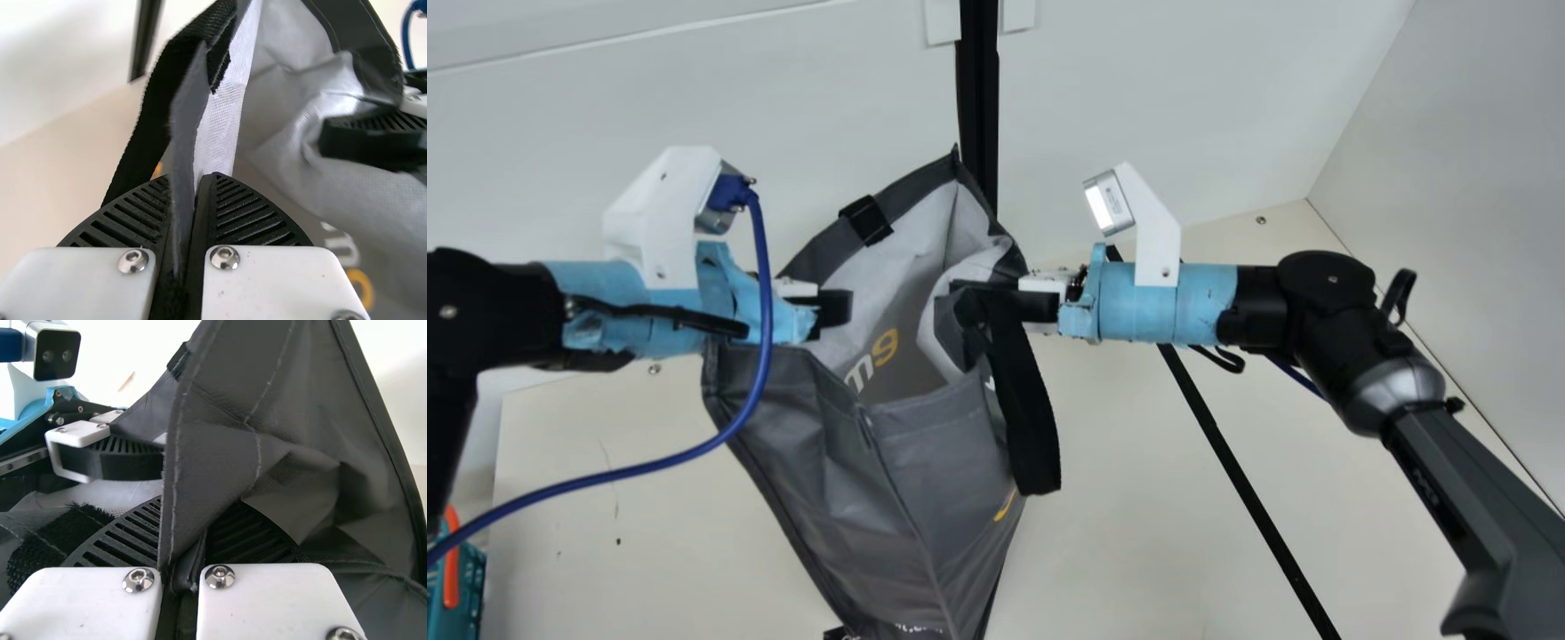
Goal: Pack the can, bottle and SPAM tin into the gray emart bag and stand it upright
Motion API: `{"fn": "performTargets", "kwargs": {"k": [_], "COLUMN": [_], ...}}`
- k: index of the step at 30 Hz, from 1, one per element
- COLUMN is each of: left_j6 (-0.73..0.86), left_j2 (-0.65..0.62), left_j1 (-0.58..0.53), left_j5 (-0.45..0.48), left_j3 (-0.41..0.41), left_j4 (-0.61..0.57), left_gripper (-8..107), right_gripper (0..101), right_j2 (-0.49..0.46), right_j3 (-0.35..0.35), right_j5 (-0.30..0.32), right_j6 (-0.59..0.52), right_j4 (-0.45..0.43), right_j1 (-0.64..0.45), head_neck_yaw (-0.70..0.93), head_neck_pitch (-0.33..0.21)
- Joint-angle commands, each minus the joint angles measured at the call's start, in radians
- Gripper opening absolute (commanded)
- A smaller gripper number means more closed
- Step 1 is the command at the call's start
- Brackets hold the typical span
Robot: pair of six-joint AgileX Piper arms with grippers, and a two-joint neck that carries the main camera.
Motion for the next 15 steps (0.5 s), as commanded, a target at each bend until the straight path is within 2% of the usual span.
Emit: {"fn": "performTargets", "kwargs": {"k": [1, 8, 15], "left_j6": [-0.010, -0.041, -0.072], "left_j2": [0.030, 0.110, 0.155], "left_j1": [0.002, 0.001, -0.009], "left_j5": [0.000, 0.000, 0.000], "left_j3": [-0.072, -0.193, -0.257], "left_j4": [0.028, 0.108, 0.164], "left_gripper": [-8, -8, -8], "right_gripper": [0, 0, 0], "right_j2": [0.028, 0.106, 0.160], "right_j3": [-0.021, -0.102, -0.169], "right_j5": [0.003, 0.003, 0.003], "right_j6": [-0.007, -0.043, -0.051], "right_j4": [0.002, 0.003, -0.010], "right_j1": [0.006, 0.014, 0.007], "head_neck_yaw": [-0.001, -0.001, -0.001], "head_neck_pitch": [-0.023, -0.023, -0.023]}}
